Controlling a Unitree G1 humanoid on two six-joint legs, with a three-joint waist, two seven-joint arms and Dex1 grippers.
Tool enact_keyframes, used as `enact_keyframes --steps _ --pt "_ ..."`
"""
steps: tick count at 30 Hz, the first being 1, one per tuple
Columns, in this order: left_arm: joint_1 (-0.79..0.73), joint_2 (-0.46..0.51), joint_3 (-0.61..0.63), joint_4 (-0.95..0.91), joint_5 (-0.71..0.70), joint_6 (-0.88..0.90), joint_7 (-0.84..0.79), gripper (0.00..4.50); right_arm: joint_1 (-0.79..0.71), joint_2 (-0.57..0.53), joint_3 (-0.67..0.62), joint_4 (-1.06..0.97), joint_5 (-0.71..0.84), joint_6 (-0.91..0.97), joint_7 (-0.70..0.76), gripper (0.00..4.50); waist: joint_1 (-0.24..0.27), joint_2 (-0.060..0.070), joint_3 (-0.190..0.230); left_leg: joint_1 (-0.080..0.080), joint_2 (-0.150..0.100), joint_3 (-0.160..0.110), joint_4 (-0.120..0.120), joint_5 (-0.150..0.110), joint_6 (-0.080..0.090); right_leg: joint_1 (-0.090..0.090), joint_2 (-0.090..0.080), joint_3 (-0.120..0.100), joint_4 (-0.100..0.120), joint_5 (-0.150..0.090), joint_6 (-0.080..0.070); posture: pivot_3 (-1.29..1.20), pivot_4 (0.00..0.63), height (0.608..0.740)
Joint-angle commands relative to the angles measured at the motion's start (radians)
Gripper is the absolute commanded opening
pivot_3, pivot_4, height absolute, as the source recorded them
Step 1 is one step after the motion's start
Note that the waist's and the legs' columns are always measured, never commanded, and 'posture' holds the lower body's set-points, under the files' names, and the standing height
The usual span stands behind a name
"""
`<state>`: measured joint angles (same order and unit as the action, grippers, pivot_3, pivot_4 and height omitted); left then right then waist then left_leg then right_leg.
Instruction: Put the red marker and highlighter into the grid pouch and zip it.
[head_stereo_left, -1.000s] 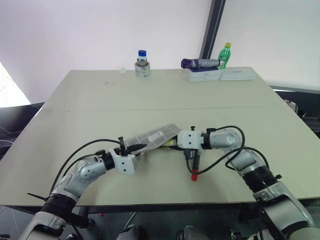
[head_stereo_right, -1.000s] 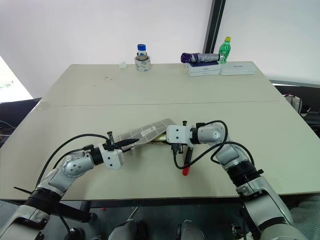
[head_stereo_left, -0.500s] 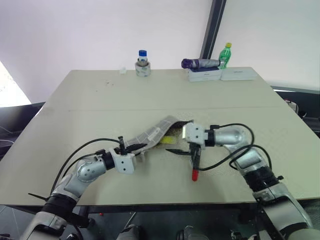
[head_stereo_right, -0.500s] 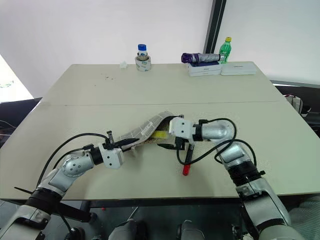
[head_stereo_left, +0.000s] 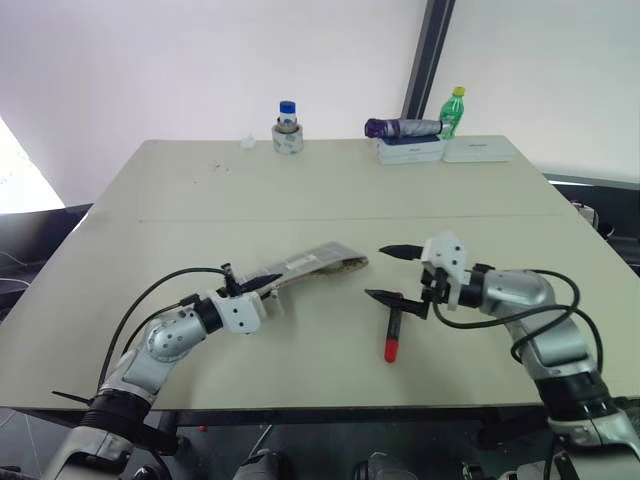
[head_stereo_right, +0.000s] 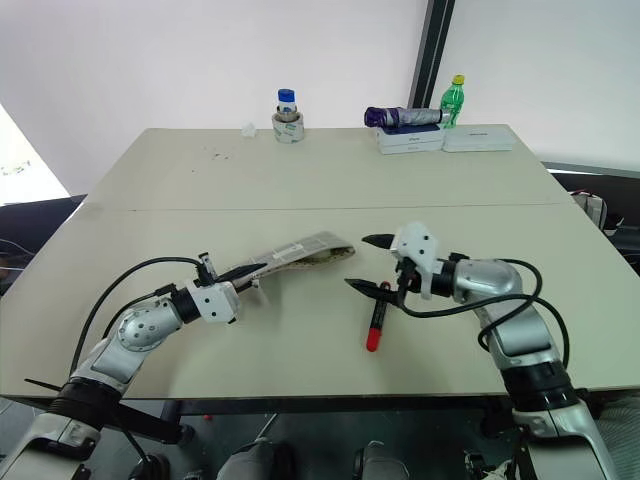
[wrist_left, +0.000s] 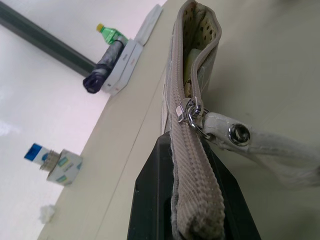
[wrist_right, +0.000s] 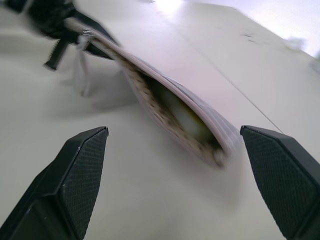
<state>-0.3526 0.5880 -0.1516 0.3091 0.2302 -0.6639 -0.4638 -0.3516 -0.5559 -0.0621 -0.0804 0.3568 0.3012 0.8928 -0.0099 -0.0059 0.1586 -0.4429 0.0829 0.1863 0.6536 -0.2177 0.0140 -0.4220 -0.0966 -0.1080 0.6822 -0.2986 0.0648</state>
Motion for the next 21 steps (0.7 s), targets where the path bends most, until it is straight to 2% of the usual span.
enact_keyframes --steps 1,5,9,12,16,21 --pt "0.008 0.014 0.04 -0.014 -0.003 0.003 0.033 0.0 0.093 0.11 -0.095 -0.16 0.024 0.123 -0.276 4.4 -0.002 0.0 0.0 0.0 0.0 0.0 0.0 0.0 0.0 0.0 0.0 0.0 0.0 0.0 0.0 0.0 0.15 0.74" --pt "0.021 0.021 0.048 -0.005 -0.006 -0.004 0.042 0.0 0.271 0.219 -0.108 -0.393 -0.013 0.203 -0.489 4.4 -0.003 0.0 0.0 0.0 0.0 0.0 -0.002 0.0 0.0 -0.002 0.0 0.0 0.0 0.0 0.0 0.0 0.15 0.74" --pt "0.025 0.017 0.037 0.008 0.002 -0.017 0.049 0.0 0.414 0.222 -0.041 -0.564 -0.05 0.304 -0.567 4.4 -0.003 0.0 0.0 0.0 0.0 -0.001 -0.002 -0.003 0.005 -0.001 0.0 0.0 0.0 0.0 0.0 0.0 0.15 0.74" --pt "0.019 0.009 0.028 0.016 0.003 -0.02 0.048 0.0 0.412 0.24 -0.018 -0.614 -0.009 0.43 -0.616 4.4 -0.005 0.0 0.0 0.0 0.0 -0.001 -0.001 -0.003 0.005 -0.001 0.0 0.0 0.0 0.0 0.0 0.0 0.15 0.74" --pt "0.009 0.003 0.016 0.029 0.014 -0.028 0.044 0.0 0.381 0.211 0.044 -0.63 -0.038 0.558 -0.657 4.4 -0.005 0.0 0.0 0.0 0.0 -0.001 -0.001 -0.003 0.005 -0.001 0.0 0.001 0.0 0.0 -0.001 0.0 0.15 0.74" --pt "0.005 0.001 0.016 0.044 0.019 -0.034 0.047 0.0 0.327 0.201 0.058 -0.62 -0.002 0.706 -0.663 4.4 -0.003 -0.001 -0.001 0.0 0.0 -0.001 -0.001 -0.003 0.006 -0.001 0.0 0.0 0.0 0.0 -0.001 0.0 0.15 0.74"
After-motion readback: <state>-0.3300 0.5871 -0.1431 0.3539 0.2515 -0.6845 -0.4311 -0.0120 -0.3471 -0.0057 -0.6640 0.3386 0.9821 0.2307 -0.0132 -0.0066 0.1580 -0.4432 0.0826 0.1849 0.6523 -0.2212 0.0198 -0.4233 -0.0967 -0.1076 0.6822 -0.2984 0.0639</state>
